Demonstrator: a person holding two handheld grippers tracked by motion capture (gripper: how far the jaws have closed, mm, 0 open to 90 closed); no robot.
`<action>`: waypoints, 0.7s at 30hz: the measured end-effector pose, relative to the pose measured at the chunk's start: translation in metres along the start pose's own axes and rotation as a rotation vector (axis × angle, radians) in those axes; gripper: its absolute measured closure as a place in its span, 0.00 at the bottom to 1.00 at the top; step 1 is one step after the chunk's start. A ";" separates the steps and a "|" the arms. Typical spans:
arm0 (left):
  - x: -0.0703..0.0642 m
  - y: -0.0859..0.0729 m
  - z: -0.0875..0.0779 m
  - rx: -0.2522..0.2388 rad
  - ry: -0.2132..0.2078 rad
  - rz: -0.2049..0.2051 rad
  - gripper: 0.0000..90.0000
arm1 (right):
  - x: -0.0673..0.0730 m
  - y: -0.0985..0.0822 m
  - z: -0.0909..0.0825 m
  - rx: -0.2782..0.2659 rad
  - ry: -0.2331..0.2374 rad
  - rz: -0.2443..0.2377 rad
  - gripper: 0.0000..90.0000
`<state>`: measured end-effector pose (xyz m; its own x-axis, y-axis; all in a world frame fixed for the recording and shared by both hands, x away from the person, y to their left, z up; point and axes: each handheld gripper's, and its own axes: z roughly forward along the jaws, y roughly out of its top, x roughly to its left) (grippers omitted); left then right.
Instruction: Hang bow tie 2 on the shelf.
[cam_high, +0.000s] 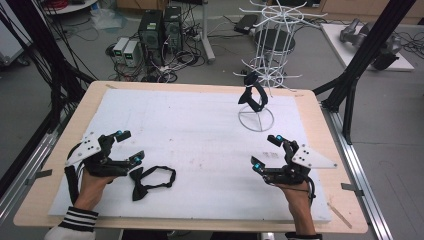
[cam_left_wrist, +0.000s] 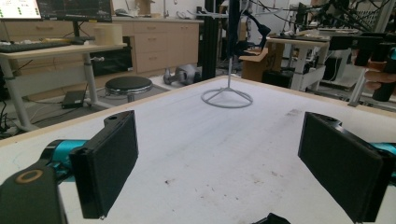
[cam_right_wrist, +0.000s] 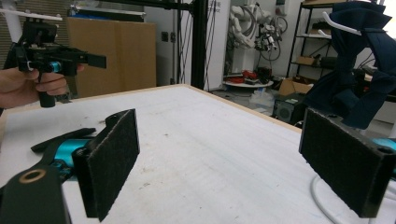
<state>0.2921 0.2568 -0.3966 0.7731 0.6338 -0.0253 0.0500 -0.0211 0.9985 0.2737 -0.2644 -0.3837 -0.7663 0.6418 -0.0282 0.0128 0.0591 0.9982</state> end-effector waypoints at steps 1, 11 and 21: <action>0.000 0.001 0.000 0.001 -0.001 0.001 0.14 | 0.000 0.000 0.000 -0.001 0.000 -0.002 0.13; 0.003 0.004 -0.002 0.027 -0.010 -0.006 0.14 | -0.002 -0.002 0.001 0.002 0.000 0.006 0.13; 0.006 0.015 -0.002 0.115 -0.034 0.006 0.14 | -0.002 -0.002 0.001 -0.002 -0.003 0.013 0.13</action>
<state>0.2958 0.2618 -0.3812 0.7942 0.6072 -0.0230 0.1164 -0.1149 0.9865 0.2759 -0.2657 -0.3856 -0.7641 0.6449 -0.0151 0.0214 0.0488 0.9986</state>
